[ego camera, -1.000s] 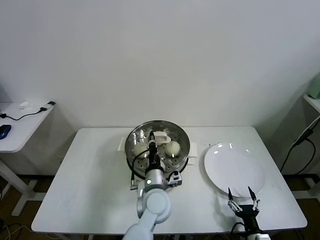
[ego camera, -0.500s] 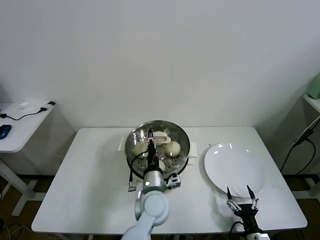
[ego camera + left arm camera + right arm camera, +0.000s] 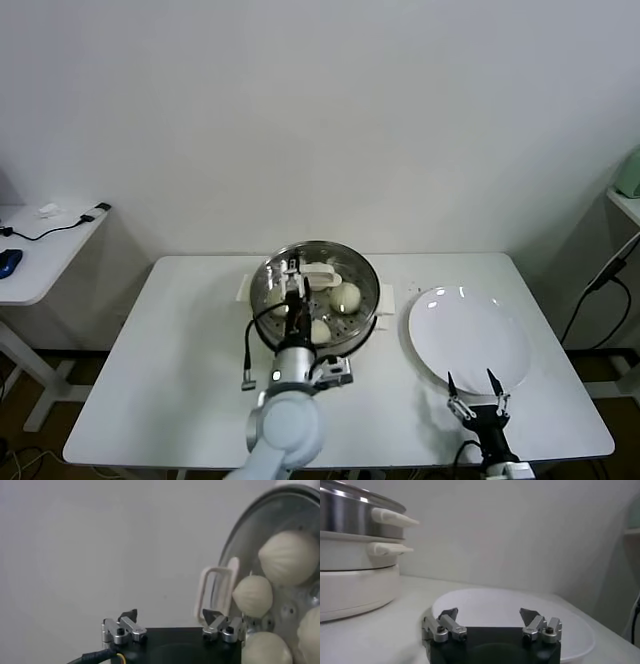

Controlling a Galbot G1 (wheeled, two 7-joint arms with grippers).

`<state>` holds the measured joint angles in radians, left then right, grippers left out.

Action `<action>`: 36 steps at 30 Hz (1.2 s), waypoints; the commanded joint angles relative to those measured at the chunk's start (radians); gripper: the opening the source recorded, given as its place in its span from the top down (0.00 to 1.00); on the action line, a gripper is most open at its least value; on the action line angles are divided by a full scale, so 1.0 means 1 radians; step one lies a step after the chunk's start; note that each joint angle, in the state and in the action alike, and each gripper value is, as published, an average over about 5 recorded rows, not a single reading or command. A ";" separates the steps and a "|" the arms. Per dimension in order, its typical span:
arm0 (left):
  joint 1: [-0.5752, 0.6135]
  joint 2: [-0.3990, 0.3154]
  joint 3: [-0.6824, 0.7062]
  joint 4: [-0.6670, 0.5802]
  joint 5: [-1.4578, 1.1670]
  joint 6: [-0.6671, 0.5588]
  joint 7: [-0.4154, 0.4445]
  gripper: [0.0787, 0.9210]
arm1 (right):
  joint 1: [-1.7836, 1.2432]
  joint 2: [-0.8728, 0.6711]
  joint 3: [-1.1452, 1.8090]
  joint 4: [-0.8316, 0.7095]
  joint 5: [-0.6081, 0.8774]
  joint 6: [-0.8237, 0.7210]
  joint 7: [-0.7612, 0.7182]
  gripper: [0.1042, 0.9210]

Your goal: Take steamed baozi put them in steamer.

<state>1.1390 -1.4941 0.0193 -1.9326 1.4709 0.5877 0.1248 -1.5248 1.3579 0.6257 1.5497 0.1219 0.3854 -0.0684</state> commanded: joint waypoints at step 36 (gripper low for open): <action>0.417 0.209 -0.691 0.216 -1.779 -0.916 -0.041 0.12 | -0.036 -0.037 -0.015 0.066 0.185 0.008 -0.006 0.12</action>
<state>1.5195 -1.2996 -0.6527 -1.8272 -0.2197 -0.2099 0.0667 -1.5600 1.3227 0.6091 1.6146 0.2829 0.3997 -0.0639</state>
